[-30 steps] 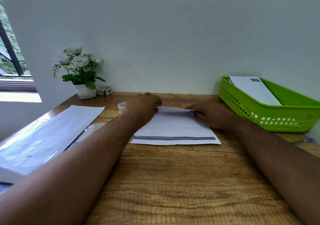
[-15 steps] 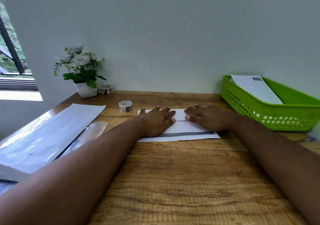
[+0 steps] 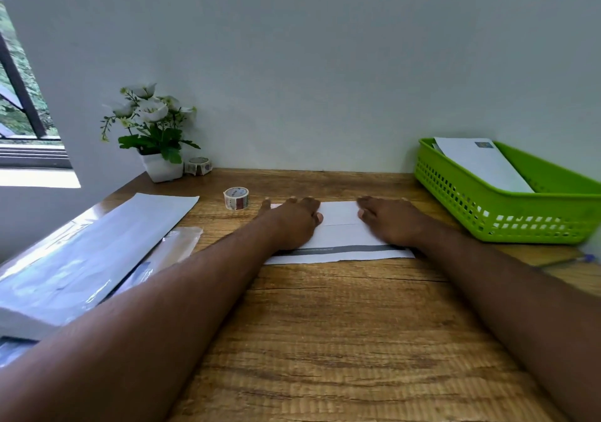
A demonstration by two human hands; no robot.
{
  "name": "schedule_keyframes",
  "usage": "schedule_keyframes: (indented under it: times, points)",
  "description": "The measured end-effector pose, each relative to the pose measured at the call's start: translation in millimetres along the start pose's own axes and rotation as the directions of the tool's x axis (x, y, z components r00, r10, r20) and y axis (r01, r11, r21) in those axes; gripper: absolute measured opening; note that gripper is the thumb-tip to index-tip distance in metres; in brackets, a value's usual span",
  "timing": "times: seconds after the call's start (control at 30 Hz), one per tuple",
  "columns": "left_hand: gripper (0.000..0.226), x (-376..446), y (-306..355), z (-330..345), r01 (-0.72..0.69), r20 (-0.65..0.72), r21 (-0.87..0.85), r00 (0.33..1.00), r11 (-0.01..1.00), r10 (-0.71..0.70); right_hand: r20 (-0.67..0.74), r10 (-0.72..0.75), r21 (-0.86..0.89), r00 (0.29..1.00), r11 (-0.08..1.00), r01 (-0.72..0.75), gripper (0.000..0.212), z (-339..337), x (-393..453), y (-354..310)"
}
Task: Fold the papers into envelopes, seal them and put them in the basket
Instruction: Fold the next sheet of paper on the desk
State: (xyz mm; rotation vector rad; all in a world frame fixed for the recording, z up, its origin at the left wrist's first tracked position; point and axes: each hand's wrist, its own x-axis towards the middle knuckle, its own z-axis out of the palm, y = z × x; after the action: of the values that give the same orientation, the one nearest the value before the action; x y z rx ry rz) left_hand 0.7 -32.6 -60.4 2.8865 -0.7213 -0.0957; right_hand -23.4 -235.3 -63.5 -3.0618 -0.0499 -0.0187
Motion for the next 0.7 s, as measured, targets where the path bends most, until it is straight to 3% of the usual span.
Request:
schedule_keyframes:
  times: [0.13, 0.23, 0.33, 0.5, 0.6, 0.7]
  points:
    - [0.052, 1.0, 11.3, -2.2, -0.025, 0.061, -0.048, 0.998, 0.999, 0.028, 0.027, 0.009, -0.08, 1.0, 0.997, -0.007, 0.062, -0.2, 0.6, -9.2]
    - [0.058, 3.6, 2.5, -6.8, 0.034, 0.088, 0.046, 0.995, 0.998, -0.038, 0.023, 0.002, -0.056, 1.0, 0.998, -0.001, 0.066, -1.7, -0.1, -4.8]
    - [0.061, 1.2, -11.2, -9.8, 0.117, 0.065, 0.152, 0.99, 0.981, -0.128, 0.032, -0.008, -0.018, 0.999, 1.0, 0.009, 0.067, -3.8, -1.6, -3.0]
    - [0.055, -0.8, -17.3, -16.6, 0.077, -0.008, 0.229, 0.997, 0.97, -0.077, 0.021, -0.056, 0.027, 0.998, 0.998, 0.056, 0.064, -13.2, -0.4, 5.9]
    - [0.054, -1.6, -24.6, -21.3, 0.087, -0.057, 0.155, 0.995, 0.984, -0.079, -0.002, -0.084, 0.027, 0.996, 0.996, 0.084, 0.065, -18.0, 1.7, 12.4]
    - [0.053, -3.0, -31.3, -25.0, 0.067, -0.062, -0.026, 0.996, 0.997, -0.069, -0.028, -0.138, 0.044, 0.99, 0.989, 0.139, 0.075, -16.5, 0.3, 16.8]
